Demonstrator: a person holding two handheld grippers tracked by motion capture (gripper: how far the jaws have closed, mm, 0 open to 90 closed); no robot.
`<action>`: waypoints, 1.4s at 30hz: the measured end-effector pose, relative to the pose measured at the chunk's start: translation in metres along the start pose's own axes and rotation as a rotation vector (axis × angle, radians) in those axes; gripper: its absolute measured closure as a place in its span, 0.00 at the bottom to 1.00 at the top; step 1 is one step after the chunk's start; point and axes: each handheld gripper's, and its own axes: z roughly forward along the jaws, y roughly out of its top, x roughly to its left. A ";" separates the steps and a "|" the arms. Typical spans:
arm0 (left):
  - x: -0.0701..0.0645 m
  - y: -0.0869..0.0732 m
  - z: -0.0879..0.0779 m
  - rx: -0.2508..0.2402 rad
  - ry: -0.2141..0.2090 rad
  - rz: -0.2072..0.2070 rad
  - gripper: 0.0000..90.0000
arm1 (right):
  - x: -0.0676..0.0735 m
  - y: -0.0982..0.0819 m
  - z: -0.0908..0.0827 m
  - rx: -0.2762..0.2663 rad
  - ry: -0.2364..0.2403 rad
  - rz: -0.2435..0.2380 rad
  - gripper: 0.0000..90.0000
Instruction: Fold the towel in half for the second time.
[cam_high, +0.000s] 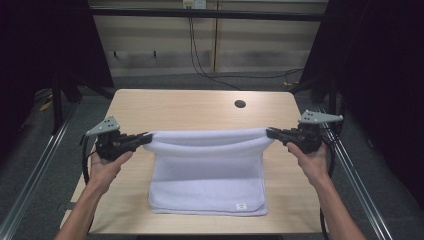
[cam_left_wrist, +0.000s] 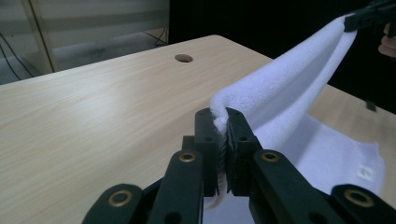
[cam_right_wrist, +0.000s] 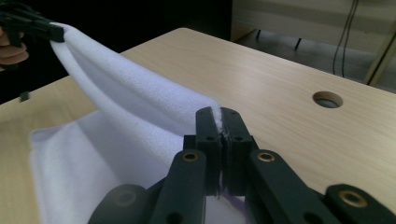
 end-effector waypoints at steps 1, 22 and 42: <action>-0.004 -0.004 -0.004 0.016 0.001 0.015 0.95 | 0.005 -0.003 -0.003 0.002 0.006 -0.005 0.98; -0.047 -0.109 -0.009 0.311 -0.114 0.000 0.83 | 0.068 -0.133 -0.014 0.339 0.134 0.036 0.81; 0.005 -0.090 0.002 0.188 0.112 -0.167 0.38 | 0.025 -0.107 -0.011 0.091 -0.109 0.116 0.40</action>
